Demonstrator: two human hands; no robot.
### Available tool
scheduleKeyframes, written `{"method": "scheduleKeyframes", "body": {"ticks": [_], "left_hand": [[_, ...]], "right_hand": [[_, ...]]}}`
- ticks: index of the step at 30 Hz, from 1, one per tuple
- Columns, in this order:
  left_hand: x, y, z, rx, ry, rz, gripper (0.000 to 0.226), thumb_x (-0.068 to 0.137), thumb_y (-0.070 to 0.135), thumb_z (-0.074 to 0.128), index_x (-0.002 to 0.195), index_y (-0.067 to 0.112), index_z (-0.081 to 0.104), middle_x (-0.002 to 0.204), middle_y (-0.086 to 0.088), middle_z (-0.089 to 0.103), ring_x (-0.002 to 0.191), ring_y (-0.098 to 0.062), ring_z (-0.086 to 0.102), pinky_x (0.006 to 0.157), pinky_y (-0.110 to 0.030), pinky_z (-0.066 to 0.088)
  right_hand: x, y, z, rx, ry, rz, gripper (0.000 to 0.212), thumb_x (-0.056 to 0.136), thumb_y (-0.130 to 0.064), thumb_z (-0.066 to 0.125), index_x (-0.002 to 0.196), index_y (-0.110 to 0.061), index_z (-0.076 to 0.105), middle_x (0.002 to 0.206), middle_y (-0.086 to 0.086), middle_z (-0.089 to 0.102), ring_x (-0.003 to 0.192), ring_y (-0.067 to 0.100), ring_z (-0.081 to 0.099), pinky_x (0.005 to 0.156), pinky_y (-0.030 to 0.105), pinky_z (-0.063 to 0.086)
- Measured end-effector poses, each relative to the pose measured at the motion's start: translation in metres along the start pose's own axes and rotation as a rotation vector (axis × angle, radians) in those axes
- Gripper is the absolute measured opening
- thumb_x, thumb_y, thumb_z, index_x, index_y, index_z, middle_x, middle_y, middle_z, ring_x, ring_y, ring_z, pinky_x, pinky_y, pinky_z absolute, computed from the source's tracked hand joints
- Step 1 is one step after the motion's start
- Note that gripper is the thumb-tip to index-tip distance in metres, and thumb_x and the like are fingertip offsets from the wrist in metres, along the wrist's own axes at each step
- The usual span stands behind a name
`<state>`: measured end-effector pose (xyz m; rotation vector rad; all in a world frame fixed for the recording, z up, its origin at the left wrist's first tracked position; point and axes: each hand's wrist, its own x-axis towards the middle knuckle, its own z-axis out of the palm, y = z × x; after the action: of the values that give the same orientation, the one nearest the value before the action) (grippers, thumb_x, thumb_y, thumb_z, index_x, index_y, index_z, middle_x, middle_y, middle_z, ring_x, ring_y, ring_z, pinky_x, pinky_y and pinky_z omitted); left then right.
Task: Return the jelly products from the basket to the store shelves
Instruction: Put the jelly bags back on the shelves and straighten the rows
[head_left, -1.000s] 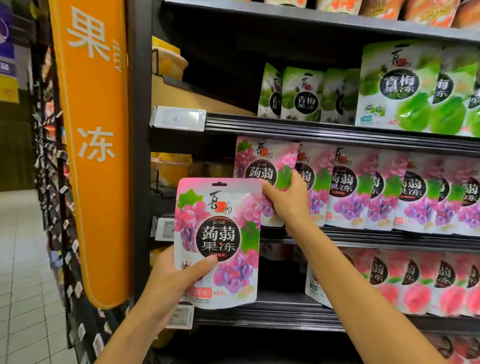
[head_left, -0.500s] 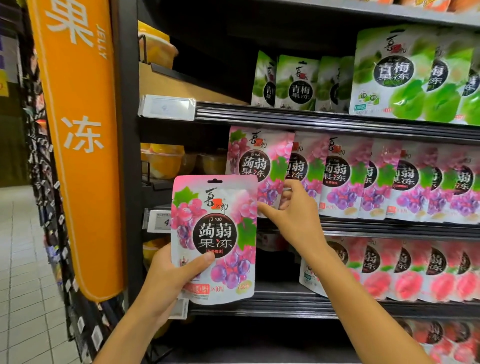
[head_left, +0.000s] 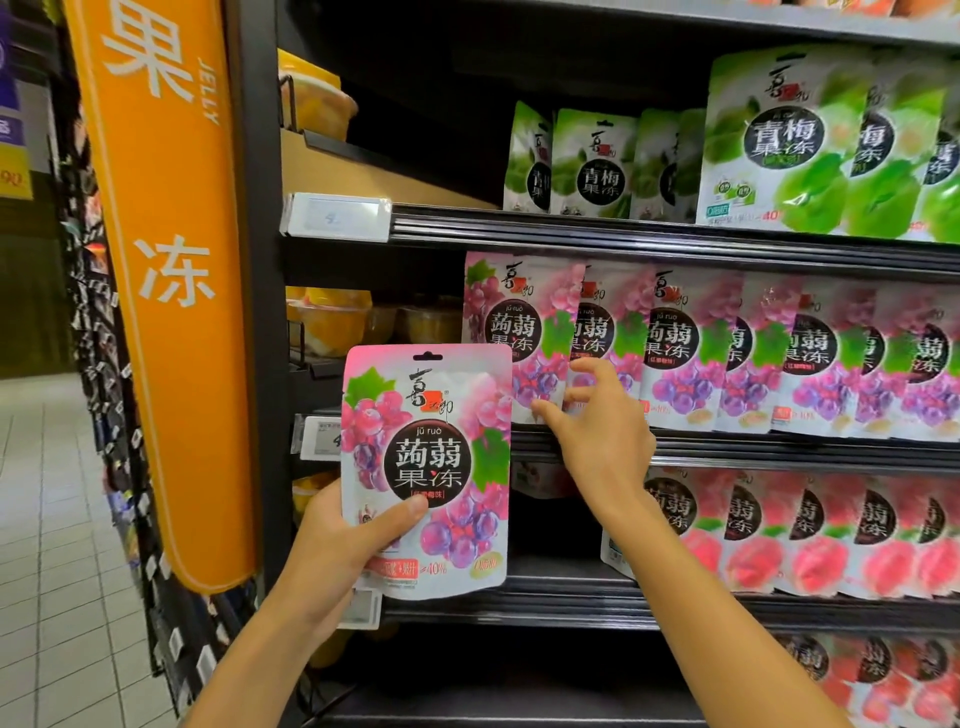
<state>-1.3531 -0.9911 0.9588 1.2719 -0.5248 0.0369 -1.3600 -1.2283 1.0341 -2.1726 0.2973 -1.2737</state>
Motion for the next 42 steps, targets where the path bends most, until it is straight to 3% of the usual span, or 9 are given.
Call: {"method": "scheduleKeyframes", "body": {"ticks": [3,6,8,10,14,20,26,32,42], "left_hand": [[0.001,0.002,0.005,-0.002,0.013,0.0,0.077,0.045,0.049,0.093,0.111,0.022,0.067,0.104,-0.008,0.076,0.093,-0.026,0.074,0.067,-0.031,0.06],[0.007,0.005,0.011,-0.028,0.016,-0.002,0.048,0.063,0.037,0.088,0.107,0.024,0.07,0.103,-0.009,0.076,0.093,-0.027,0.074,0.068,-0.031,0.06],[0.012,0.009,0.015,-0.03,0.004,0.007,0.044,0.064,0.031,0.082,0.106,0.025,0.071,0.103,-0.009,0.076,0.094,-0.027,0.074,0.069,-0.033,0.061],[0.017,0.017,0.02,-0.014,-0.004,0.011,0.055,0.062,0.035,0.082,0.113,0.02,0.067,0.104,-0.009,0.076,0.095,-0.026,0.073,0.072,-0.035,0.061],[0.029,0.037,0.034,0.026,-0.012,0.054,0.054,0.065,0.034,0.079,0.115,0.018,0.065,0.103,-0.006,0.076,0.093,-0.024,0.074,0.072,-0.033,0.061],[0.045,0.063,0.04,0.087,0.17,0.158,0.067,0.074,0.036,0.076,0.131,0.012,0.05,0.123,-0.002,0.066,0.105,-0.016,0.069,0.081,-0.029,0.059],[0.034,0.062,0.041,0.494,0.141,0.472,0.041,0.093,0.024,0.064,0.13,0.032,0.049,0.13,0.022,0.047,0.116,0.017,0.045,0.09,-0.003,0.04],[0.036,0.045,0.05,0.944,0.092,0.544,0.046,0.094,0.023,0.06,0.138,0.036,0.051,0.159,0.007,0.029,0.15,-0.008,0.011,0.124,-0.036,0.001],[0.042,0.027,0.058,1.099,0.08,0.552,0.057,0.097,0.03,0.054,0.15,0.026,0.034,0.162,0.004,0.019,0.149,-0.01,0.014,0.12,-0.029,-0.011]], "right_hand": [[-0.002,0.002,-0.007,0.045,0.0,0.013,0.04,0.085,-0.037,0.073,0.119,-0.031,0.053,0.075,-0.024,0.059,0.085,0.013,0.065,0.072,0.035,0.049],[-0.006,-0.002,-0.017,0.156,0.012,-0.041,0.029,0.089,-0.03,0.068,0.116,-0.025,0.058,0.088,-0.019,0.066,0.078,0.008,0.063,0.076,0.038,0.053],[-0.01,-0.009,-0.025,0.313,0.019,-0.129,0.018,0.091,-0.026,0.066,0.108,-0.023,0.063,0.093,-0.016,0.067,0.075,0.002,0.06,0.073,0.023,0.052],[-0.017,-0.017,-0.032,0.477,-0.169,-0.137,0.012,0.09,-0.034,0.067,0.101,-0.028,0.066,0.091,-0.015,0.069,0.081,-0.002,0.062,0.068,0.013,0.05],[-0.026,-0.029,-0.03,0.645,-0.568,0.016,0.02,0.083,-0.034,0.075,0.098,-0.038,0.062,0.084,-0.018,0.074,0.083,0.002,0.071,0.063,0.02,0.057],[-0.007,-0.039,-0.021,0.807,-0.444,0.229,0.052,0.08,-0.011,0.079,0.127,-0.007,0.059,0.098,0.012,0.075,0.082,0.017,0.073,0.069,0.028,0.058],[0.012,-0.051,-0.01,0.865,-0.28,0.294,0.053,0.08,0.0,0.076,0.13,-0.008,0.058,0.083,0.003,0.073,0.06,0.001,0.069,0.048,0.012,0.049],[0.02,-0.065,0.011,0.702,-0.12,0.252,0.048,0.084,-0.007,0.074,0.129,-0.016,0.059,0.094,0.001,0.068,0.087,0.014,0.068,0.076,0.029,0.056],[0.006,-0.052,0.013,0.512,-0.117,0.029,0.031,0.089,-0.007,0.068,0.115,-0.022,0.062,0.073,-0.021,0.062,0.064,-0.016,0.062,0.06,0.007,0.052]]}}
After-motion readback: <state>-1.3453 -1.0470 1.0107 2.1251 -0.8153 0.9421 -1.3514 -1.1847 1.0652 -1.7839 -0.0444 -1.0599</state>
